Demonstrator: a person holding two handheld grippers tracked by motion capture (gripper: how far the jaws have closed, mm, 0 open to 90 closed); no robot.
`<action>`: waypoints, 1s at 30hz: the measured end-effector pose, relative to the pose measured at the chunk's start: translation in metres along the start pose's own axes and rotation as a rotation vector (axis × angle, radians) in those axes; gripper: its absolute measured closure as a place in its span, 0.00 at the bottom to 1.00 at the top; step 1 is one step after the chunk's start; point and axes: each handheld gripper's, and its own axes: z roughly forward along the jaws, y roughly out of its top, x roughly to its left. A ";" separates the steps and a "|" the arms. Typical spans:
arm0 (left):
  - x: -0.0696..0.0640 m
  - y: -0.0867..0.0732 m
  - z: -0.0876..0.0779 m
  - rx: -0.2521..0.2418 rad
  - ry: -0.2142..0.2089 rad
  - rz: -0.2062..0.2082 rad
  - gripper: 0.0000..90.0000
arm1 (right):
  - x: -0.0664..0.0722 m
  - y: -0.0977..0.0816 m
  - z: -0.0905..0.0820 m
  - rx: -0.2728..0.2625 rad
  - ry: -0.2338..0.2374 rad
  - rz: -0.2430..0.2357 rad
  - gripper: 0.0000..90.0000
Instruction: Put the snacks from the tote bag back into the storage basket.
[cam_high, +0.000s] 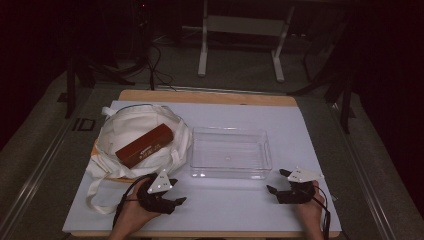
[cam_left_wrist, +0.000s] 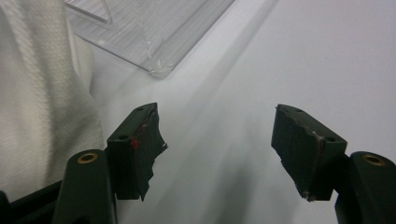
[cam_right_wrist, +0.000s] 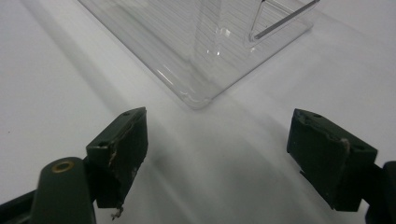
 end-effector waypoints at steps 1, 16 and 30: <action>0.000 0.001 -0.001 0.001 0.002 0.003 0.37 | 0.000 0.000 0.000 0.000 0.000 0.000 0.23; 0.002 0.013 -0.016 -0.013 0.023 0.009 0.37 | 0.001 0.000 0.000 0.000 -0.004 -0.012 0.23; 0.002 0.025 -0.026 -0.037 0.001 0.023 0.38 | 0.001 0.000 0.000 0.000 -0.004 -0.015 0.23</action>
